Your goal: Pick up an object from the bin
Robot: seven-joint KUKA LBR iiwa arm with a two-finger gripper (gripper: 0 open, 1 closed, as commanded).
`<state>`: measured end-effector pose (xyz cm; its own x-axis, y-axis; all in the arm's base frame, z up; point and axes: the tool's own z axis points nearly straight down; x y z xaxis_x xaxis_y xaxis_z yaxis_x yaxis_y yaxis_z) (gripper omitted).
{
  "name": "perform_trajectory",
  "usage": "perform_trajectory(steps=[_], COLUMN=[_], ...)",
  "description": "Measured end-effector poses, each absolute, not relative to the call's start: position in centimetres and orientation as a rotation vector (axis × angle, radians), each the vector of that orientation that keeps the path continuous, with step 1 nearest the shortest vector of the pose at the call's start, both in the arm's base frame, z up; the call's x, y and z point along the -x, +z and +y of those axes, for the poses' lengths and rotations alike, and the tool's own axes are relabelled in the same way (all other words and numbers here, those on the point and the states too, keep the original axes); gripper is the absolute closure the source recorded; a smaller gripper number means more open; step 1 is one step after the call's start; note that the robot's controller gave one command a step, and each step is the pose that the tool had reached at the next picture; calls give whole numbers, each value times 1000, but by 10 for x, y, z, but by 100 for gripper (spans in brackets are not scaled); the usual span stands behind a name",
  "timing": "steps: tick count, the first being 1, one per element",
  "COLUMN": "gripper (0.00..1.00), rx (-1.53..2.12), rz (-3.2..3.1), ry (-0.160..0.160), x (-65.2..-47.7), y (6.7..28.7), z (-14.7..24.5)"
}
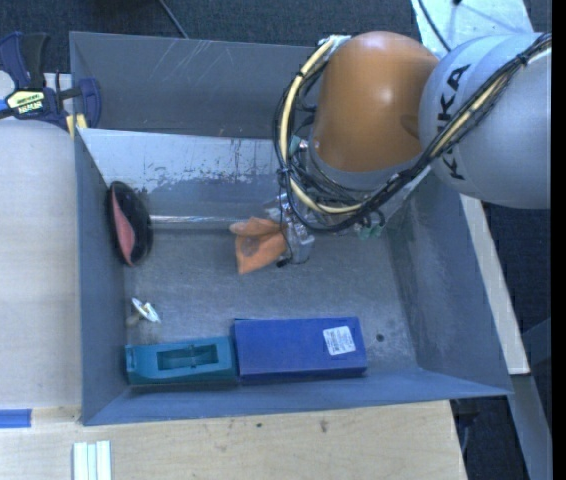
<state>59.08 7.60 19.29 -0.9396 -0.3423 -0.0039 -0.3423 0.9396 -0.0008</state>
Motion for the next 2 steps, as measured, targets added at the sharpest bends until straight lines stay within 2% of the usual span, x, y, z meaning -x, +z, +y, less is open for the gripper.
perform_trajectory(steps=[1,2], gripper=[100,100], rx=[545,549], rz=[3090,3089], ry=[0,0], x=[-591,-599], y=[193,267], z=[76,88])
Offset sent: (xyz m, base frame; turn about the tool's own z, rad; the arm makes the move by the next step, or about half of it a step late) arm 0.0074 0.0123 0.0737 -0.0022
